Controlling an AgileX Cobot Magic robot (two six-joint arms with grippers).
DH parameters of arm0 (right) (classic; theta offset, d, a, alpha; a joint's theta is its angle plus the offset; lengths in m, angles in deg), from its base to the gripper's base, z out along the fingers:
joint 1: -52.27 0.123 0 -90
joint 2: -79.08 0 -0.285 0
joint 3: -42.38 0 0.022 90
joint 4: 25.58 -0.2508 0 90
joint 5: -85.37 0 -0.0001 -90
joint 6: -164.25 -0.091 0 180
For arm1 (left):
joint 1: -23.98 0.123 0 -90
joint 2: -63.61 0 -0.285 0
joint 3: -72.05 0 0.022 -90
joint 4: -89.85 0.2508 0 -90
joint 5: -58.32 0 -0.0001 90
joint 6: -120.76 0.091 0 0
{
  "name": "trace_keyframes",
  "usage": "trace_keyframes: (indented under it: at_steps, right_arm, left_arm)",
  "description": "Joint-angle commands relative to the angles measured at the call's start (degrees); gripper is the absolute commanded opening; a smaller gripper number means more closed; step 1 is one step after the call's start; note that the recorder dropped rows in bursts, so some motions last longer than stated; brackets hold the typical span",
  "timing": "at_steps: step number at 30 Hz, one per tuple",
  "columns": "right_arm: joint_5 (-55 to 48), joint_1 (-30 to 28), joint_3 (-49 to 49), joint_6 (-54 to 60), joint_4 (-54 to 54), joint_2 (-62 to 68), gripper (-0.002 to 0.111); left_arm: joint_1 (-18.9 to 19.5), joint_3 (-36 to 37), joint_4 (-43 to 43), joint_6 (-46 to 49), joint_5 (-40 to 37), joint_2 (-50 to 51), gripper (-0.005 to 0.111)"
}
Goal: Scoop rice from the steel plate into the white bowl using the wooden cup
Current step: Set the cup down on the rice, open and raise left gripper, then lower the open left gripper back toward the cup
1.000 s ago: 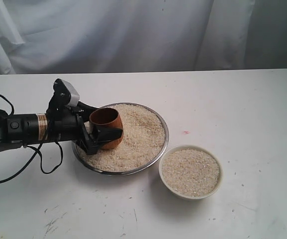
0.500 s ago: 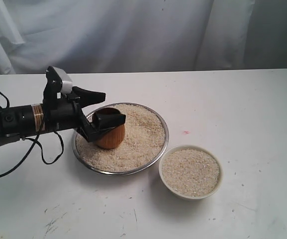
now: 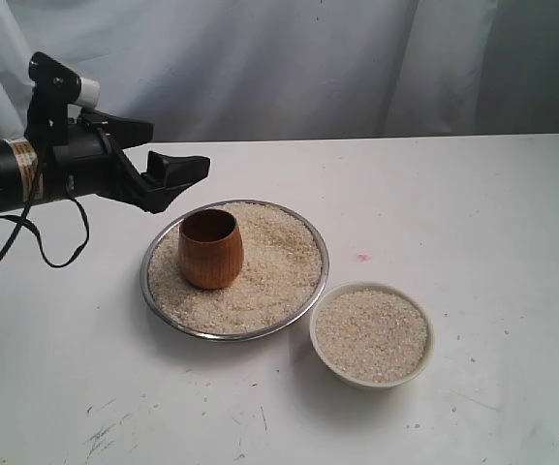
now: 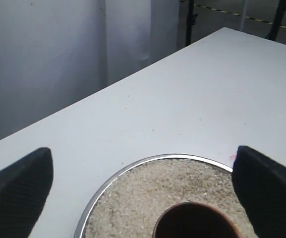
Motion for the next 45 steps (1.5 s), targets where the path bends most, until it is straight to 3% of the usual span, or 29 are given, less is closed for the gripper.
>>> trace_keyframes:
  at_steps: [1,6,9,11,14,19,24,45]
  right_arm:
    - [0.2,0.0,0.2,0.0,0.0,0.2,0.000]
    - [0.2,0.0,0.2,0.0,0.0,0.2,0.000]
    - [0.2,0.0,0.2,0.0,0.0,0.2,0.000]
    - [0.2,0.0,0.2,0.0,0.0,0.2,0.000]
    - [0.2,0.0,0.2,0.0,0.0,0.2,0.000]
    - [0.2,0.0,0.2,0.0,0.0,0.2,0.000]
    - [0.2,0.0,0.2,0.0,0.0,0.2,0.000]
    - [0.2,0.0,0.2,0.0,0.0,0.2,0.000]
  left_arm:
    - [-0.1,-0.1,0.7,-1.8,-2.6,-2.2,0.091]
    - [0.6,0.6,9.9,0.2,-1.2,-2.2,0.091]
    - [6.2,2.9,6.0,6.8,13.6,-1.9,0.091]
    - [12.6,4.1,5.7,12.0,28.2,0.5,0.091]
    - [17.6,4.1,10.6,11.9,32.7,5.8,0.091]
    - [16.2,2.3,18.1,17.7,32.7,16.7,0.091]
    - [14.1,1.8,17.7,17.4,32.7,20.9,0.091]
    - [14.1,1.8,14.8,17.2,32.7,22.1,0.091]
